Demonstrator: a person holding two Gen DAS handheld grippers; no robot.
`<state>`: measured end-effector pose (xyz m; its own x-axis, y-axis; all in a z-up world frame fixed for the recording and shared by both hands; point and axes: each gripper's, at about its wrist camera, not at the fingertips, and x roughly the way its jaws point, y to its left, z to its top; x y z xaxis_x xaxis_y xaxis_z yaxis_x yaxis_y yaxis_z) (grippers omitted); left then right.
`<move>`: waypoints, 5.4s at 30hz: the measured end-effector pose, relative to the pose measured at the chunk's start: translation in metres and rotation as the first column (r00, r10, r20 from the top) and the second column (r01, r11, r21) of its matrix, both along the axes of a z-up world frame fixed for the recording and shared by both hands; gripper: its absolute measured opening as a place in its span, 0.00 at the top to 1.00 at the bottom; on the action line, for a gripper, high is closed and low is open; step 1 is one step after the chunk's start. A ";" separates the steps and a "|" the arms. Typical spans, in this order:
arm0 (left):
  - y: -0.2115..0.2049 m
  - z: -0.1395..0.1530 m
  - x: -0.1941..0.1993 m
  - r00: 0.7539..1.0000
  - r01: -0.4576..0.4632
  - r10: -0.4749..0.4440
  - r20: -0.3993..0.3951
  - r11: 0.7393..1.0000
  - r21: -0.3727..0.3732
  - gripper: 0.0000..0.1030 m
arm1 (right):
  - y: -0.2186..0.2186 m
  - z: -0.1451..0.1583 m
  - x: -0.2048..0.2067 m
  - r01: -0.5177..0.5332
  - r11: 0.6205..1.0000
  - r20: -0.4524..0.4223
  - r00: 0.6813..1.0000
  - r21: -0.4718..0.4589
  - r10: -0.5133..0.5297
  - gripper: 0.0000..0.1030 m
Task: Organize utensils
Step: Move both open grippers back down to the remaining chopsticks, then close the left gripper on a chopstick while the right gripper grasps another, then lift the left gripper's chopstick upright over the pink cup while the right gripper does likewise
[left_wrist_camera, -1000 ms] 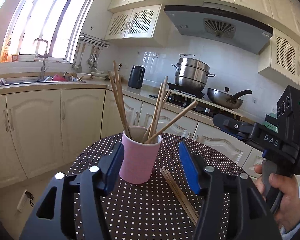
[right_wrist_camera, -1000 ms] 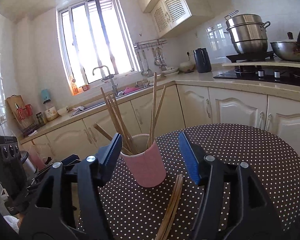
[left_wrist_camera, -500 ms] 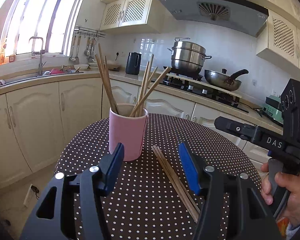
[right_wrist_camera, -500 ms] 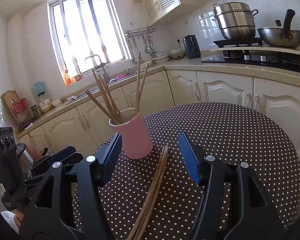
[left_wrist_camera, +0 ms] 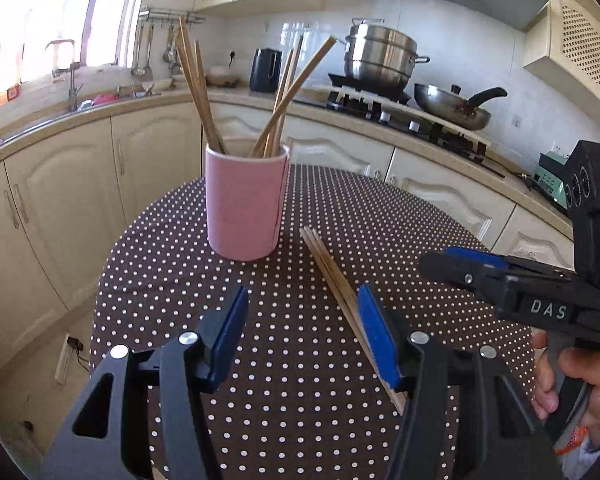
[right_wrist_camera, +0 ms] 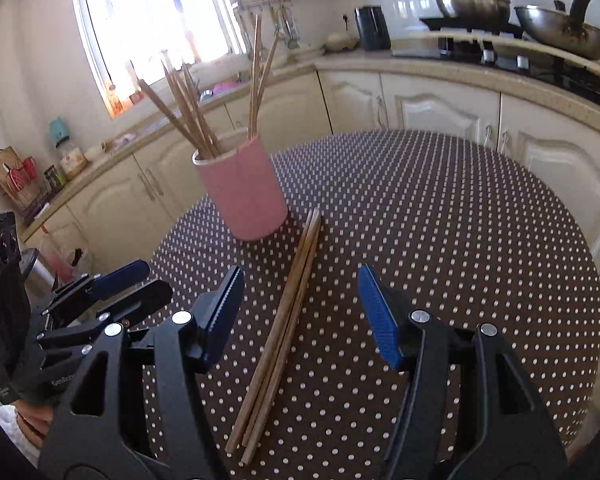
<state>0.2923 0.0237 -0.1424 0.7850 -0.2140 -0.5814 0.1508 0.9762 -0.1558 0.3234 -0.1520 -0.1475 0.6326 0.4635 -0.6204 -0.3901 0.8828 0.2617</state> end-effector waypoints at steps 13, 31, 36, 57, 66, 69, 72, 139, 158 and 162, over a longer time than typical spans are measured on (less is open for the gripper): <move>0.001 -0.023 0.024 0.984 0.039 -0.048 -0.172 0.998 -0.057 0.45 | 0.028 -0.028 0.023 -0.056 0.991 -0.207 0.978 -0.117 0.031 0.67; 0.001 -0.035 0.046 0.971 0.024 -0.035 -0.237 0.999 -0.048 0.45 | 0.056 -0.043 0.056 -0.071 0.968 -0.251 0.968 -0.241 0.008 0.76; -0.009 -0.037 0.054 0.968 0.045 -0.058 -0.244 0.997 -0.060 0.45 | 0.041 -0.050 0.063 -0.092 0.970 -0.294 0.956 -0.226 0.022 0.90; -0.059 -0.057 0.100 0.921 0.110 -0.130 -0.366 0.991 -0.074 0.92 | -0.013 -0.043 0.086 -0.065 0.994 -0.307 0.951 -0.093 0.033 0.88; -0.031 -0.057 0.083 0.929 0.077 -0.121 -0.351 0.988 -0.136 0.95 | 0.025 -0.043 0.077 -0.116 0.986 -0.328 0.942 -0.121 0.071 0.88; -0.021 -0.056 0.076 0.929 0.056 -0.086 -0.360 0.994 -0.094 0.95 | 0.037 -0.045 0.078 -0.123 0.979 -0.338 0.939 -0.165 0.062 0.88; -0.012 -0.056 0.071 0.924 0.042 -0.059 -0.378 0.998 -0.054 0.95 | 0.047 -0.046 0.081 -0.117 0.971 -0.343 0.938 -0.210 0.039 0.88; 0.035 0.129 -0.018 0.841 0.115 0.005 0.541 0.976 -0.187 0.95 | 0.024 0.135 0.024 -0.094 0.979 0.374 0.927 0.183 0.019 0.94; 0.063 0.093 0.114 0.824 -0.003 0.138 0.549 0.971 -0.240 0.95 | 0.068 0.115 0.123 -0.134 0.959 0.547 0.836 0.251 -0.026 0.94; 0.060 0.084 0.132 0.825 -0.010 0.138 0.548 0.973 -0.230 0.95 | 0.076 0.106 0.136 -0.152 0.953 0.562 0.827 0.263 -0.023 0.94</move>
<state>0.4243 0.0836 -0.0581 0.9782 -0.2072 0.0125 0.2029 0.9420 -0.2675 0.4589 -0.0756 -0.0414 0.7889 0.6145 -0.0092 -0.5982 0.7712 0.2178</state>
